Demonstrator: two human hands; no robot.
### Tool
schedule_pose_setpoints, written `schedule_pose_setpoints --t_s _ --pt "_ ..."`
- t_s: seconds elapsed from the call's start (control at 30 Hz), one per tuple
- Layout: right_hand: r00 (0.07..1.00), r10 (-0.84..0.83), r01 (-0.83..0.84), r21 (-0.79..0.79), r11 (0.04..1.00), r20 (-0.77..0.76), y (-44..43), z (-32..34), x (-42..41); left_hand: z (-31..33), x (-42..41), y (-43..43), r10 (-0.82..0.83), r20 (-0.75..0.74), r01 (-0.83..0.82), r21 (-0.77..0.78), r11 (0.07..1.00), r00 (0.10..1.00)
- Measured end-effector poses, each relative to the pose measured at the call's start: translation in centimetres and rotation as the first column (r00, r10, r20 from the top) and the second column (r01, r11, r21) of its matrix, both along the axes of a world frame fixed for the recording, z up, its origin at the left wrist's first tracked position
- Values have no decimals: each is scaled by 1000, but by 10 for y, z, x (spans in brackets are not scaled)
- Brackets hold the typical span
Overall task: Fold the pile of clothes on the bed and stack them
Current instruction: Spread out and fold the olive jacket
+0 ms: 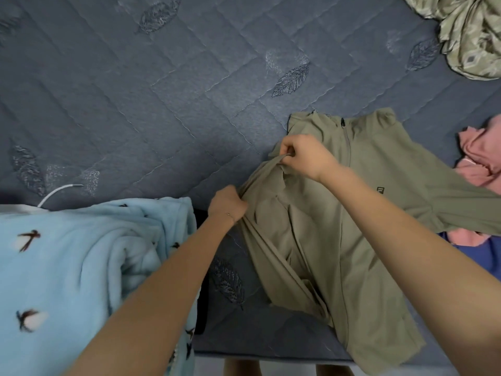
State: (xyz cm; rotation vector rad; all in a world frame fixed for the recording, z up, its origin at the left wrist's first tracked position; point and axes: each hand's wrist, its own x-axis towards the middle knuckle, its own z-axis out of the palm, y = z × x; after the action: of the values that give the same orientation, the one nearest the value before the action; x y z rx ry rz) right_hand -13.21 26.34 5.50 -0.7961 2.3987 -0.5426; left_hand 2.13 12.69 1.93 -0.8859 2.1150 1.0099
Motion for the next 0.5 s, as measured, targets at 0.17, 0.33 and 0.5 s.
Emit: schedule_pose_setpoints --t_s 0.17,0.33,0.5 --pt "988 -156 156 -23 987 1 20 -10 -7 5 -11 -25 91 -196 -120 -140 983 976" --pt "980 -200 200 -25 979 8 15 -7 -12 12 -29 -46 203 -455 -254 -54 966 867" --pt "993 -59 69 -95 993 97 -11 1 -4 17 -46 -57 326 -475 -278 171 945 818"
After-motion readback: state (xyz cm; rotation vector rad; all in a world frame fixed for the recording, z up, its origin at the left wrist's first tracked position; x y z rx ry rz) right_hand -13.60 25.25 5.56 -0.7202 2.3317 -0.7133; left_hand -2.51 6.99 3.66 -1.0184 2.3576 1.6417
